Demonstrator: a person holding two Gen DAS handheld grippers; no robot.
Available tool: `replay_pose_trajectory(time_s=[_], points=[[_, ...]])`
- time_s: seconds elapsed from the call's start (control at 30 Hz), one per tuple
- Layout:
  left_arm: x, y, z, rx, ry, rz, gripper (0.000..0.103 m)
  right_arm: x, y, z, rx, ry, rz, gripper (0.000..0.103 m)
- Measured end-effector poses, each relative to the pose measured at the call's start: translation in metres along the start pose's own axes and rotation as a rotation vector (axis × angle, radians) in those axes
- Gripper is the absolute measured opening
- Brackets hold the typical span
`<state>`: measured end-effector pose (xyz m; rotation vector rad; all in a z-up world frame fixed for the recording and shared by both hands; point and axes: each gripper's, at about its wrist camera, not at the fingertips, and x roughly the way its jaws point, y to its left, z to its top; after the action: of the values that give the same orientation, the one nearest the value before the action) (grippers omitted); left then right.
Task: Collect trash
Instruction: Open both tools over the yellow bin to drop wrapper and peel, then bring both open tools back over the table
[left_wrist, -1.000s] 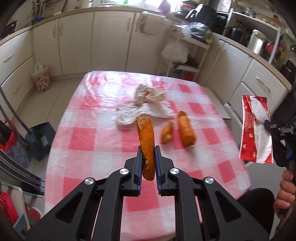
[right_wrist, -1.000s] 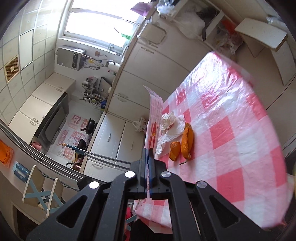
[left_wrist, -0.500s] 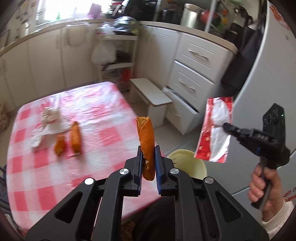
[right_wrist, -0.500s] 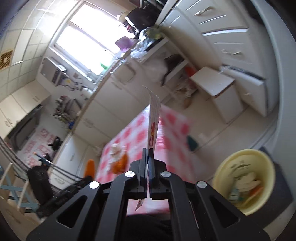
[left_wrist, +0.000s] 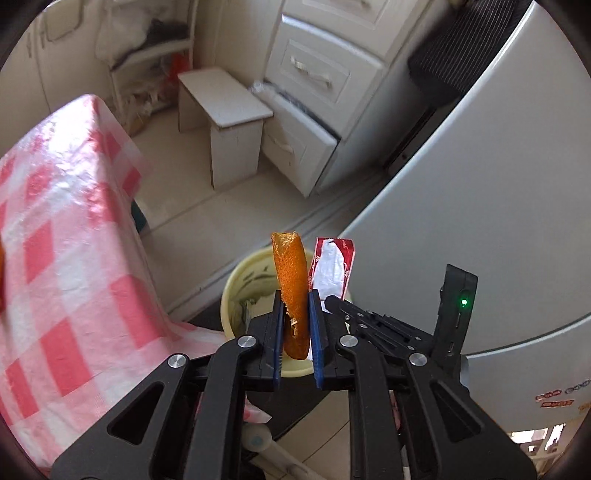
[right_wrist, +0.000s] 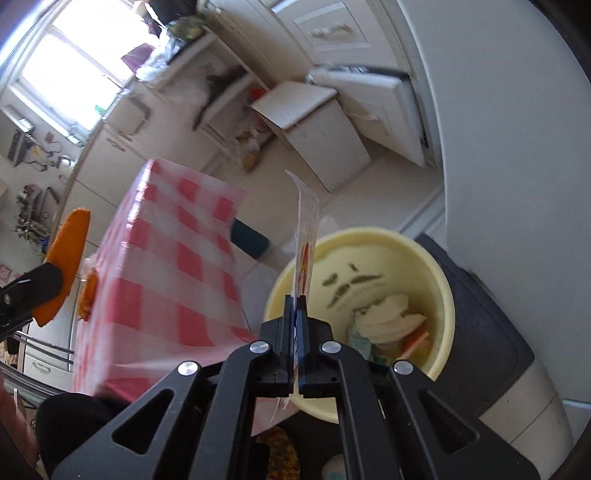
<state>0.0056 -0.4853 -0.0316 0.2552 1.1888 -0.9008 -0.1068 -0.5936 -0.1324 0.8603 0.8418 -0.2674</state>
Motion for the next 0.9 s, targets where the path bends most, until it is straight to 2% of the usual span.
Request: replay_pose_trajectory(time_s=[0.07,0.13,0.17,0.3,0.37,0.43,0.53,0.63,0.73,0.9], points=[[0.017,-0.006,0.006,0.011,0.042,0.027,0.017,0.007,-0.011,-0.001,0.029,0.024,-0.013,0.004],[0.028,-0.008,0.010,0.023,0.065,0.056,0.033,0.008,-0.018,-0.001,0.056,0.027,-0.013,0.033],[0.031,-0.008,0.013,0.023,0.067,0.072,0.037,0.006,-0.020,-0.002,0.060,0.015,-0.017,0.047],[0.018,-0.006,0.015,0.019,0.009,0.090,0.047,-0.003,-0.022,-0.003,0.067,0.004,-0.016,0.048],[-0.004,-0.003,0.008,0.022,-0.073,0.094,0.053,-0.016,-0.017,-0.004,0.063,-0.022,-0.002,0.048],[-0.036,0.002,-0.002,0.024,-0.174,0.116,0.066,-0.036,-0.006,-0.005,0.043,-0.071,0.017,0.049],[-0.082,0.019,-0.022,0.010,-0.300,0.189,0.078,-0.067,0.023,-0.006,-0.020,-0.155,0.027,0.061],[-0.132,0.045,-0.049,-0.032,-0.409,0.277,0.085,-0.090,0.067,-0.004,-0.102,-0.221,0.054,0.068],[-0.181,0.078,-0.082,-0.121,-0.505,0.358,0.090,-0.108,0.123,-0.010,-0.212,-0.274,0.106,0.074],[-0.245,0.125,-0.132,-0.228,-0.597,0.460,0.093,-0.124,0.220,-0.036,-0.368,-0.320,0.243,0.085]])
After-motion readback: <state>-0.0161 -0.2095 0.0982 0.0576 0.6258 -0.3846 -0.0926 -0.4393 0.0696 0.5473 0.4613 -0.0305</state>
